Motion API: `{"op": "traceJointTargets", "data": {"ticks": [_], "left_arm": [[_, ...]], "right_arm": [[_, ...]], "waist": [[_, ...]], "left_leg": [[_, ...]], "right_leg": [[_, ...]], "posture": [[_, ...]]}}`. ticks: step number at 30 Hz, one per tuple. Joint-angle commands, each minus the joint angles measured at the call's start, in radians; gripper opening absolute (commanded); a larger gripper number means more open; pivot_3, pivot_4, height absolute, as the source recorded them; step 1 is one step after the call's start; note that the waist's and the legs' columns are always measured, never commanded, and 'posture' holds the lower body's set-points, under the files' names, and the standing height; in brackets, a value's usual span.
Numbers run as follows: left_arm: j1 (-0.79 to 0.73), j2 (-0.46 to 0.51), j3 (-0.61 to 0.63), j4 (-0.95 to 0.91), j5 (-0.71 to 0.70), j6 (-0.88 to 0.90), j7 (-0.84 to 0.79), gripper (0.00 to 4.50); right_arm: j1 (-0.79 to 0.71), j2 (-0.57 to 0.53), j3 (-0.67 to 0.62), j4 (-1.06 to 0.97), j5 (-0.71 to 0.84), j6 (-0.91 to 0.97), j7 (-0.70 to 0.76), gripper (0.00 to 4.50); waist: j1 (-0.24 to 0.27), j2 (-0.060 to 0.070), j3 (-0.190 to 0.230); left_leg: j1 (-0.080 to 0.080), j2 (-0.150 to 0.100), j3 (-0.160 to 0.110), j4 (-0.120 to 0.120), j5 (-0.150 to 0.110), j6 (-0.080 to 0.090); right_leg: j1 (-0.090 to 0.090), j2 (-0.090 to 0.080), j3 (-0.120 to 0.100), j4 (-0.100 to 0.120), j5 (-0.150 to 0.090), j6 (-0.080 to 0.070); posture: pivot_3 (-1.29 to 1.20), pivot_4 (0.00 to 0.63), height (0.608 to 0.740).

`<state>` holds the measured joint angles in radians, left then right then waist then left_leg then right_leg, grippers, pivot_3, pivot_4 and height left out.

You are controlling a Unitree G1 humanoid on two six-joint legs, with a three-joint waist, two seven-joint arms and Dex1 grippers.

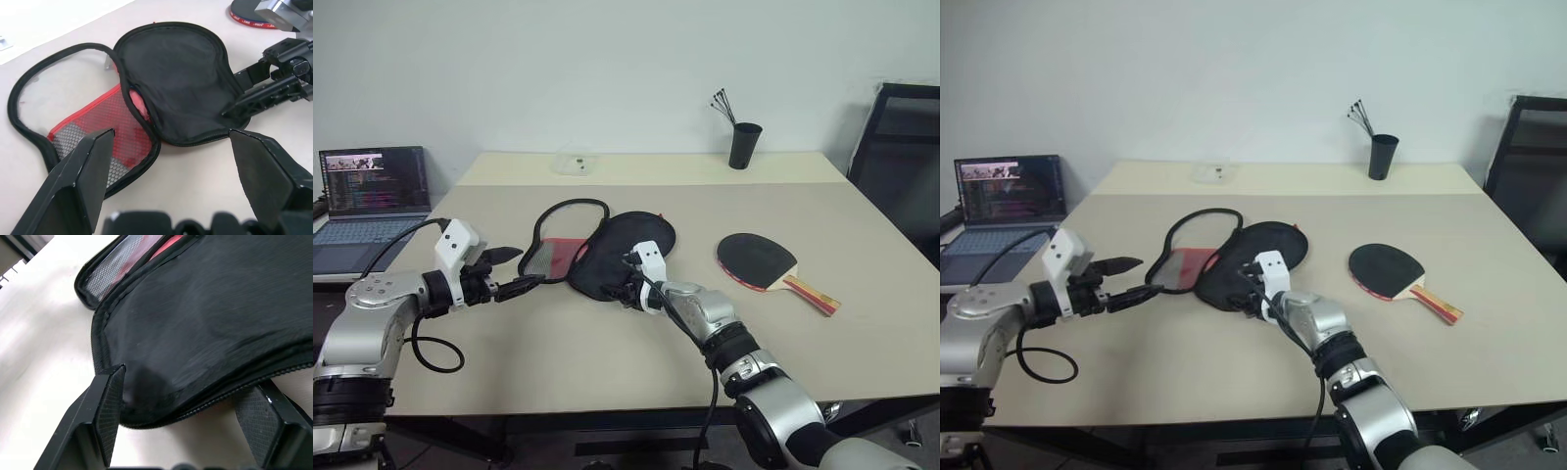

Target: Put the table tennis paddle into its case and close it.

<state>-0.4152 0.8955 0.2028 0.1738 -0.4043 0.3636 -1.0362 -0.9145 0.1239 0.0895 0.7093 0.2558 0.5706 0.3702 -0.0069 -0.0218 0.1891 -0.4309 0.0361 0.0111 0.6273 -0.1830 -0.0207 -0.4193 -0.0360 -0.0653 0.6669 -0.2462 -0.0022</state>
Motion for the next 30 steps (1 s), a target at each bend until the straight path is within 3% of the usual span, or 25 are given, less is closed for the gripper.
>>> {"op": "traceJointTargets", "data": {"ticks": [1, 7, 19, 30], "left_arm": [[-0.033, 0.016, 0.014, -0.008, 0.009, -0.022, -0.005, 4.07], [-0.060, -0.053, -0.054, -0.070, 0.009, -0.019, -0.011, 4.07], [-0.084, -0.122, -0.141, -0.158, -0.001, -0.008, -0.059, 4.07], [-0.126, -0.143, -0.176, -0.133, 0.016, -0.024, -0.099, 4.07]], "right_arm": [[-0.023, 0.028, -0.044, -0.002, 0.013, 0.001, -0.023, 2.16], [0.001, -0.043, -0.101, -0.068, 0.035, 0.091, -0.014, 0.07], [0.178, -0.316, -0.122, -0.484, 0.124, 0.459, 0.071, 0.03], [0.242, -0.412, -0.116, -0.630, 0.176, 0.579, 0.107, 0.03]], "waist": [[0.000, 0.000, 0.000], [0.003, 0.000, 0.000], [0.005, 0.000, 0.000], [0.004, 0.000, 0.000]], "left_leg": [[0.000, 0.000, 0.000, 0.000, 0.000, 0.000], [0.000, 0.000, 0.000, -0.001, 0.000, 0.000], [-0.002, -0.003, 0.002, 0.000, 0.000, 0.000], [-0.002, -0.005, 0.004, 0.000, 0.000, 0.000]], "right_leg": [[0.000, 0.000, 0.000, 0.000, 0.000, 0.000], [0.000, 0.000, 0.000, -0.001, 0.000, 0.000], [0.000, -0.001, 0.001, -0.001, 0.000, 0.000], [-0.001, 0.002, 0.001, -0.001, 0.000, 0.001]], "posture": [[0.00, 0.150, 0.740], [0.00, 0.150, 0.740], [0.00, 0.150, 0.740], [0.00, 0.150, 0.740]]}}
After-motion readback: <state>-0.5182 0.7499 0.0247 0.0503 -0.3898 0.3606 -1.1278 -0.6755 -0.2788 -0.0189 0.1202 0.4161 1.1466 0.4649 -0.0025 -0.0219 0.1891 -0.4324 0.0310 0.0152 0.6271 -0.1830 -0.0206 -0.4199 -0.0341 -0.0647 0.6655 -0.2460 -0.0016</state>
